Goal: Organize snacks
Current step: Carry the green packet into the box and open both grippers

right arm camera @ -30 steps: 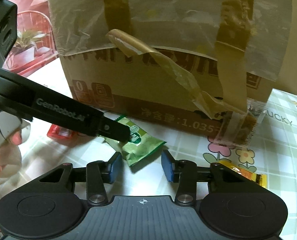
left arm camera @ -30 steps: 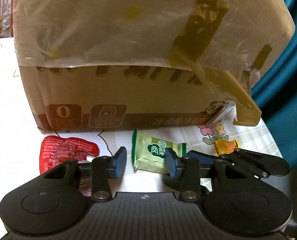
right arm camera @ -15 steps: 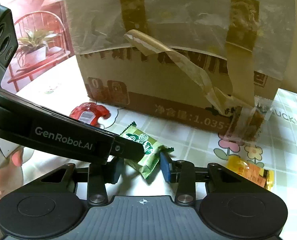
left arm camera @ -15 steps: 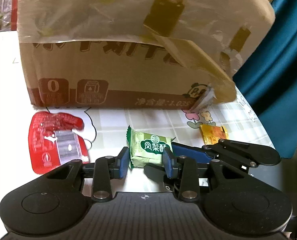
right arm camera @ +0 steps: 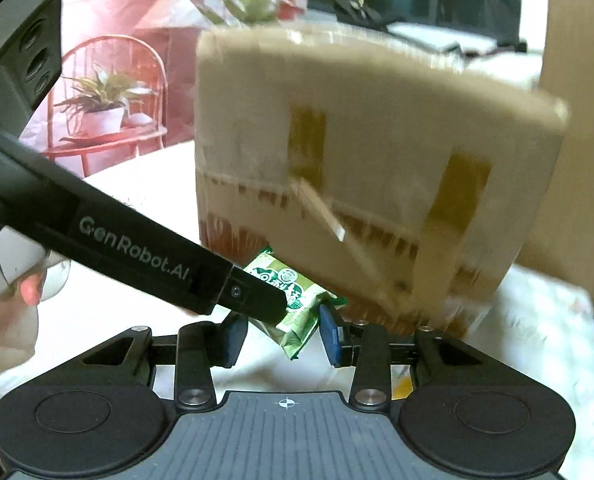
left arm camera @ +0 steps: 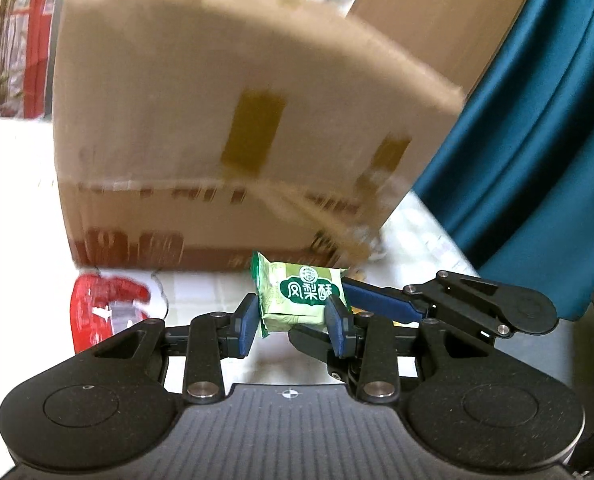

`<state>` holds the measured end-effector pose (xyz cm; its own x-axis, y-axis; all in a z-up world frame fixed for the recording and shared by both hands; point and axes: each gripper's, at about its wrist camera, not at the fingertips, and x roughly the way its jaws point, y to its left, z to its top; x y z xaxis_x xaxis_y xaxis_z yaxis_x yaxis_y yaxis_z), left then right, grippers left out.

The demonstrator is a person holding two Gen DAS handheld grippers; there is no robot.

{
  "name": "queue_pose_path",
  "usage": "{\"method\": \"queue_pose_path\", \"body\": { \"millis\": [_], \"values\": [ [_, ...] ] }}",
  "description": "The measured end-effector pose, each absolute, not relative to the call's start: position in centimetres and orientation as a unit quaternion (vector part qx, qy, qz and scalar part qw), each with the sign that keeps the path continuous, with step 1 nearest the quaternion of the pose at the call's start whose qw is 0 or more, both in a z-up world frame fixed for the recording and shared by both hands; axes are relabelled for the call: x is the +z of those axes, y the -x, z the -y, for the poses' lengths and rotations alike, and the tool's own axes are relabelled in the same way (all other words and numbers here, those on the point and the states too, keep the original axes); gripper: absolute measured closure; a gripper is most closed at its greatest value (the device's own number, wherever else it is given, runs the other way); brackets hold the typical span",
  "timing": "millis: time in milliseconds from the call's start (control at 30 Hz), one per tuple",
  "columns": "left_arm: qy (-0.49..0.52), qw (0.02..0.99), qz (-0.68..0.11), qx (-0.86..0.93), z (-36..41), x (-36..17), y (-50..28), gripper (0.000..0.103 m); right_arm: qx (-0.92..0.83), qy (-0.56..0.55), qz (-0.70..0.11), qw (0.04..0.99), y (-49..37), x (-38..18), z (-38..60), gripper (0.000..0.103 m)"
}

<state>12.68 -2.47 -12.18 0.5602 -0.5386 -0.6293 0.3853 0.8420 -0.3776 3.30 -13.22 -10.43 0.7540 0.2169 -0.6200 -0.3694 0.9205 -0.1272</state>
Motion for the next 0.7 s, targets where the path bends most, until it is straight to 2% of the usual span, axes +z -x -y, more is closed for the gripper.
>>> {"method": "queue_pose_path", "body": {
  "millis": [400, 700],
  "values": [
    [0.077, 0.91, -0.293, -0.283, 2.9, -3.6, -12.9, 0.065, 0.158, 0.151, -0.218, 0.951, -4.8, -2.6, 14.3, 0.067],
    [0.064, 0.926, -0.245, -0.28, 4.3, 0.6, -18.0, 0.065, 0.168, 0.165, -0.178, 0.955, -11.8, 1.9, 15.7, 0.067]
  ]
}}
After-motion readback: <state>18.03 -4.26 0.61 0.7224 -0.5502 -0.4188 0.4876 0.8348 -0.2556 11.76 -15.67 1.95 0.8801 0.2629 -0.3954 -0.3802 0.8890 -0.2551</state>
